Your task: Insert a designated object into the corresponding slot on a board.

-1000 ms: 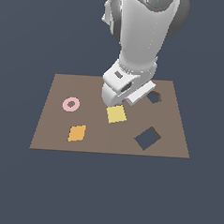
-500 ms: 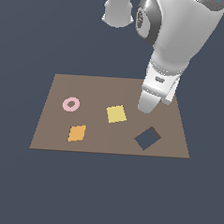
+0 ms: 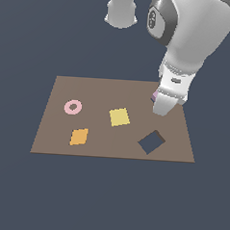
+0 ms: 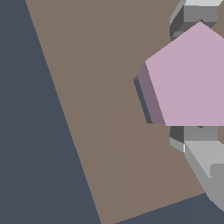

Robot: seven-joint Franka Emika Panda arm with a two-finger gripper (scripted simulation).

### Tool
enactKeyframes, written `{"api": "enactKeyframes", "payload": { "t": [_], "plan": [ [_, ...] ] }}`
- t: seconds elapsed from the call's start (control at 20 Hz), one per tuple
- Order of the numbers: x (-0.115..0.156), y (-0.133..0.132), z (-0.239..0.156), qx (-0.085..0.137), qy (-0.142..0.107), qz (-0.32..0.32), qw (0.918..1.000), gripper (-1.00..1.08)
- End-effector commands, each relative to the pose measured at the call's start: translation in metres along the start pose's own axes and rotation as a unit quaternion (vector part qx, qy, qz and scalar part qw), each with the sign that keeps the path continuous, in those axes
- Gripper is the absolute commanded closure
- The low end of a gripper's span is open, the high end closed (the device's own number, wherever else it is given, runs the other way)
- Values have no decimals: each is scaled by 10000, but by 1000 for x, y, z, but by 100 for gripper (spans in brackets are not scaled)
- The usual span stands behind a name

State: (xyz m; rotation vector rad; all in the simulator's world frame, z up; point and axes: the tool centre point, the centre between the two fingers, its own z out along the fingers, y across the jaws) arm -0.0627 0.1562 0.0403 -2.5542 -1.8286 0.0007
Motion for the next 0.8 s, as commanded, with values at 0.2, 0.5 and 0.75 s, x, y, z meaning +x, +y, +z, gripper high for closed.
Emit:
{"api": "enactKeyframes", "payload": {
  "t": [0.2, 0.5, 0.75],
  "plan": [
    [0, -1, 9, -3, -1, -19, 10000, 108],
    [0, -1, 10, -3, -1, -19, 10000, -92],
    [0, -1, 10, -3, -1, -19, 10000, -92]
  ]
}}
